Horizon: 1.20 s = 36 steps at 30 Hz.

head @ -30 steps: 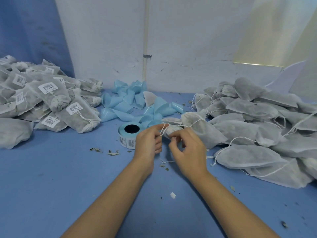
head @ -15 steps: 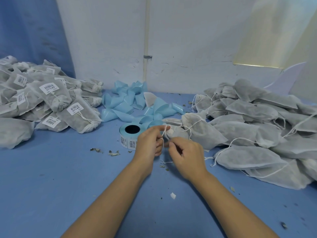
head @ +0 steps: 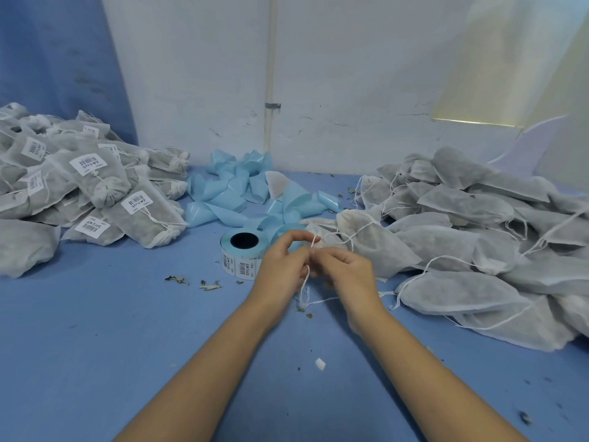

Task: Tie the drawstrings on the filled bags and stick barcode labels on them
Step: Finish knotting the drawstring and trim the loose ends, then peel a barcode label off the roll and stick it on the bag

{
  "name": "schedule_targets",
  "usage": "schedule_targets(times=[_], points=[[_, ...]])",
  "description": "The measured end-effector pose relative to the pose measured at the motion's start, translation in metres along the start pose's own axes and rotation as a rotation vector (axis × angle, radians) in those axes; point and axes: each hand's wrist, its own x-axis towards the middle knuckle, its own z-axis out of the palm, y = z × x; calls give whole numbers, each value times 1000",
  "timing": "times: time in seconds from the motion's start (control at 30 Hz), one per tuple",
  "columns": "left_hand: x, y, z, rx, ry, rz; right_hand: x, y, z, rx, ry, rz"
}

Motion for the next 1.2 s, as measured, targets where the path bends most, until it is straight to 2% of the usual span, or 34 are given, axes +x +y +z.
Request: schedule_targets(times=[0.1,0.23,0.33,0.43,0.63,0.77,0.87,0.97,1.03,1.2], points=[[0,-5,0,72,-11,14,0,-1,-1,91,-21,92],[1,-10,4,42,54,-44,2,-2,-2,170,3,218],[-3,-14,7,240,76,33,4,-4,-5,288,-17,280],[-5,-15,12,301,80,83,8,-8,-9,379,1,349],[-12,-16,13,541,107,258,12,-11,-8,289,-65,353],[-12,-18,7,619,141,352,10,-12,-7,266,-108,335],[-11,-20,7,628,139,379,9,-11,-5,441,-103,325],[-12,-21,10,738,93,373,10,-8,-6,570,-81,380],[-13,-23,11,786,67,376,11,-7,-9,555,-63,417],[-11,-18,14,648,153,284,13,-4,-11,319,-34,371]])
